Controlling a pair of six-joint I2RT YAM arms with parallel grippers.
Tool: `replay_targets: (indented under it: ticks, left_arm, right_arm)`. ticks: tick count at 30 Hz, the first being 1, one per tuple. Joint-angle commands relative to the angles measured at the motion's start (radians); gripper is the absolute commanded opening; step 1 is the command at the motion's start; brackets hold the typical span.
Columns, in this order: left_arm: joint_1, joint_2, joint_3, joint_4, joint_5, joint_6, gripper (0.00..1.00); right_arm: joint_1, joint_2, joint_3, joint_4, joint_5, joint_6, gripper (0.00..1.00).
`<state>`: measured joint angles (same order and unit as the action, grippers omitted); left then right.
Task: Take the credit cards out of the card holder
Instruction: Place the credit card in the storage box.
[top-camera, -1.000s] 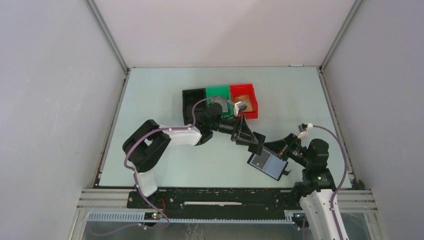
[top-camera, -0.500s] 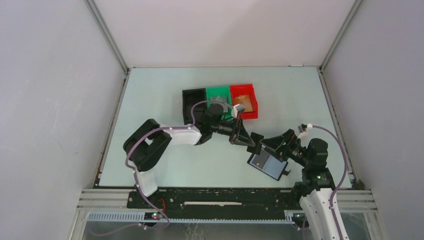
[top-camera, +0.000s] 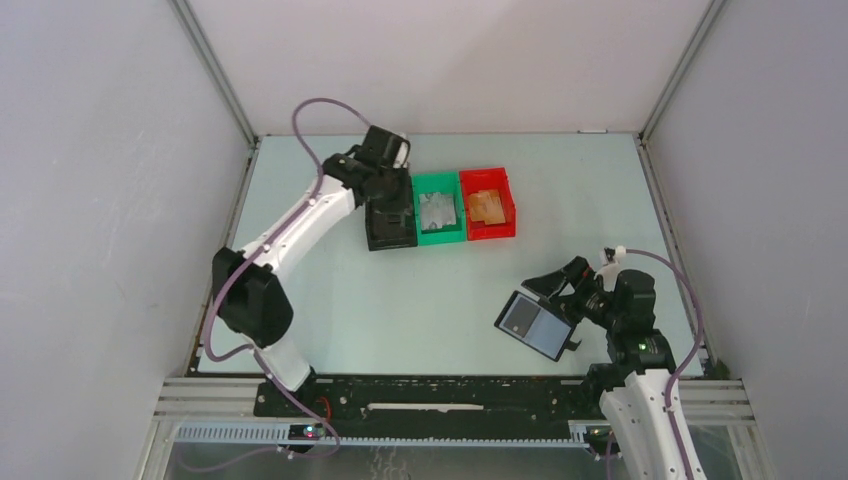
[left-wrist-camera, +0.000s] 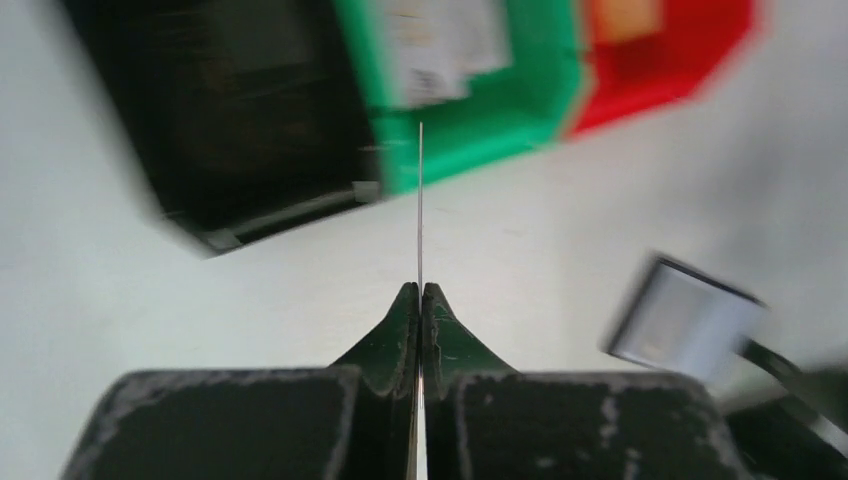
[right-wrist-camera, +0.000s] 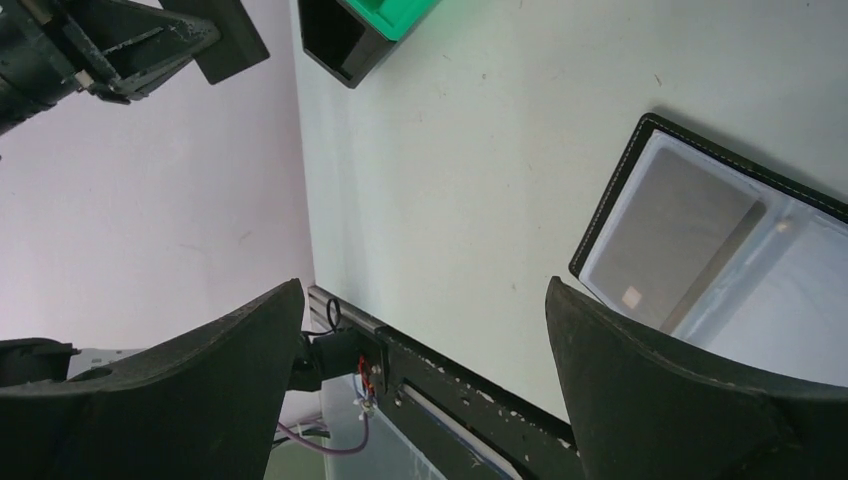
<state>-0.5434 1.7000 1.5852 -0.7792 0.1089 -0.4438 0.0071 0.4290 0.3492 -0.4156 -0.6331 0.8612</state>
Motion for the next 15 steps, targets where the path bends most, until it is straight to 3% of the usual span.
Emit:
replay_targets:
  ticks: [1, 10, 15]
  left_arm:
    - [0.041, 0.032, 0.100, -0.256, -0.418, 0.094, 0.00]
    - [0.042, 0.291, 0.333, -0.322, -0.576, 0.085, 0.00]
    - [0.042, 0.356, 0.359, -0.313, -0.617, 0.070, 0.00]
  right_arm:
    - [0.001, 0.018, 0.028, -0.003, 0.005, -0.048, 0.99]
    - [0.001, 0.012, 0.027, -0.015, -0.003, -0.046, 1.00]
    - [0.001, -0.009, 0.025, -0.044, 0.014, -0.049, 1.00]
